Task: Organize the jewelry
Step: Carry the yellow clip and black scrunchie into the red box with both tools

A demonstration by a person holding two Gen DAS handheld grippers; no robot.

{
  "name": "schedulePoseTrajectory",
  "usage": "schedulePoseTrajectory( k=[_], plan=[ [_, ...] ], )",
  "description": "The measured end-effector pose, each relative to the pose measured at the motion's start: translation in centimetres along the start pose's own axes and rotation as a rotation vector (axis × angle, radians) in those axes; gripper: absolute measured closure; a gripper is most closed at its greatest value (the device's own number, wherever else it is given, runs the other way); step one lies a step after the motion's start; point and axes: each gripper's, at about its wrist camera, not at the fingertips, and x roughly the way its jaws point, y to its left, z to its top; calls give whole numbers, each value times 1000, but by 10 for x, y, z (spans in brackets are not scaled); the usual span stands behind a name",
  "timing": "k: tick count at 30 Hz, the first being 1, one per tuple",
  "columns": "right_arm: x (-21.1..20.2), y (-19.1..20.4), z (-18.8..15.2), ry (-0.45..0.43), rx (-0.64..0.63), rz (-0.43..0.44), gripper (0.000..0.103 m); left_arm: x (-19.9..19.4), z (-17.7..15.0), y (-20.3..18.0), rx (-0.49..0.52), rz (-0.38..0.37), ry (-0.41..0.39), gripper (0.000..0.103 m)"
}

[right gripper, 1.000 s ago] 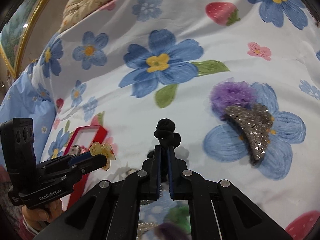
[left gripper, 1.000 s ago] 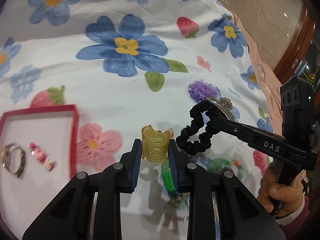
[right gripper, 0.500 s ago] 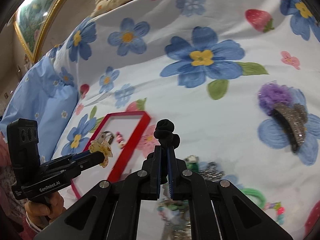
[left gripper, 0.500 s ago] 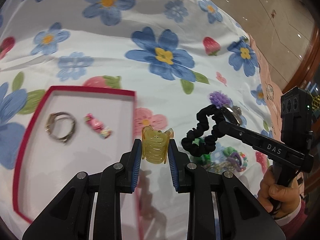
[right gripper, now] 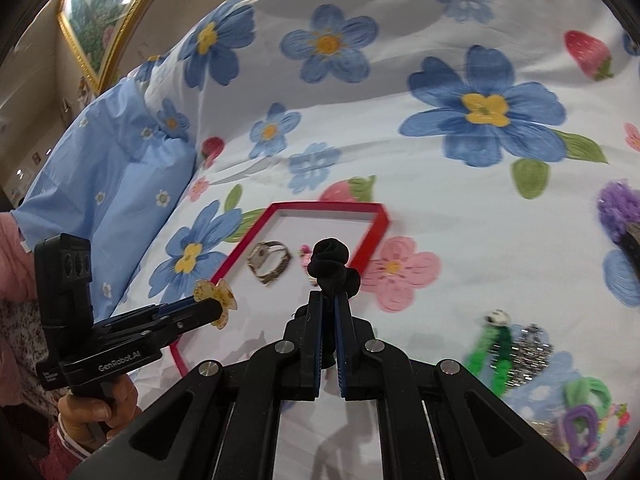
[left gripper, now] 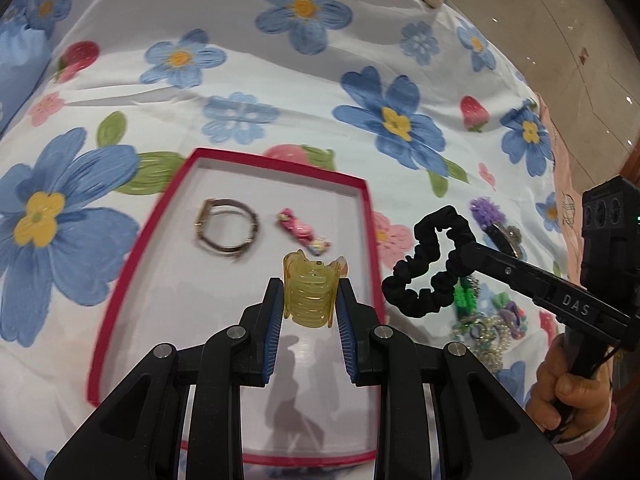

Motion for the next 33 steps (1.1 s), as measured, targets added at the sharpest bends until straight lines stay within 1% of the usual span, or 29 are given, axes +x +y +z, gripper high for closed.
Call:
schedulePoseTrajectory(
  k=[11,21,29,33],
  plan=[
    [38,34,3,41,-44,57,98,3,2,37,-46,54,7,79],
    [76,35,0,102,-47,76,98,26,5,52,-57,85,42,79],
    [99,24,-1,153,-50,29,98,52,11,57,-30,138,78,79],
    [105,21,-2,171,-56,14,98,60,11,58,-25,145,94,79]
  ],
)
